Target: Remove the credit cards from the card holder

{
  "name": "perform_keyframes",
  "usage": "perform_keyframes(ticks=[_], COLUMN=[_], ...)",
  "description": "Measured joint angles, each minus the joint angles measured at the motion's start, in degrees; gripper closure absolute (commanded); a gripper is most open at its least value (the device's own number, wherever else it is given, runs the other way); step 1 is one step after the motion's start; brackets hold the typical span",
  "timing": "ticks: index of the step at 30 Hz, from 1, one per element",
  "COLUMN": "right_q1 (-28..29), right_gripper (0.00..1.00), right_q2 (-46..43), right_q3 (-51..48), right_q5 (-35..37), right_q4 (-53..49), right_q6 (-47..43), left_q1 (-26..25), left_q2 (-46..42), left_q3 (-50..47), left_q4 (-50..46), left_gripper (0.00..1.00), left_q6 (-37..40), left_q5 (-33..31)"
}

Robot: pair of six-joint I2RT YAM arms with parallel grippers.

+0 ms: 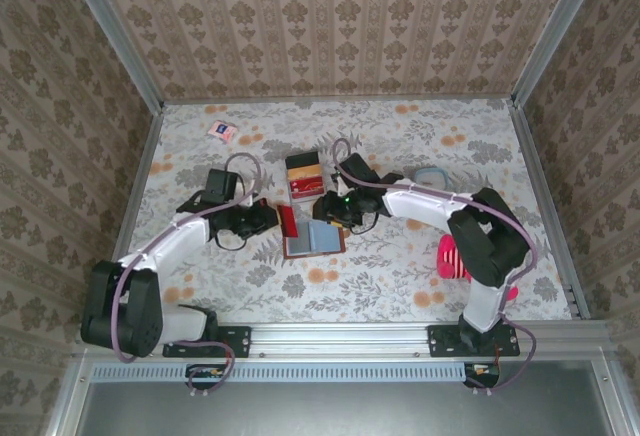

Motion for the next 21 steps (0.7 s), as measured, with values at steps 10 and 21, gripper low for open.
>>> perform_keyframes(ticks=[10,21], right_q1=[-4.2,-7.0], right_gripper=[0.23,0.54], right_q2=[-3.6,-2.8], right_q3=[-7.3,-7.8], right_q5=[-12.2,-22.8], right_q4=[21.2,40.9], right_q6=[6.9,15.8], left_q1=[0.3,0.3], left_q2=[-1.9,-1.8], left_q3=[2.3,3.3], left_q4=[7.8,19.6], left_gripper=[1.0,1.0], left_q6=[-5.0,-14.3], left_q5=[9.3,17.8])
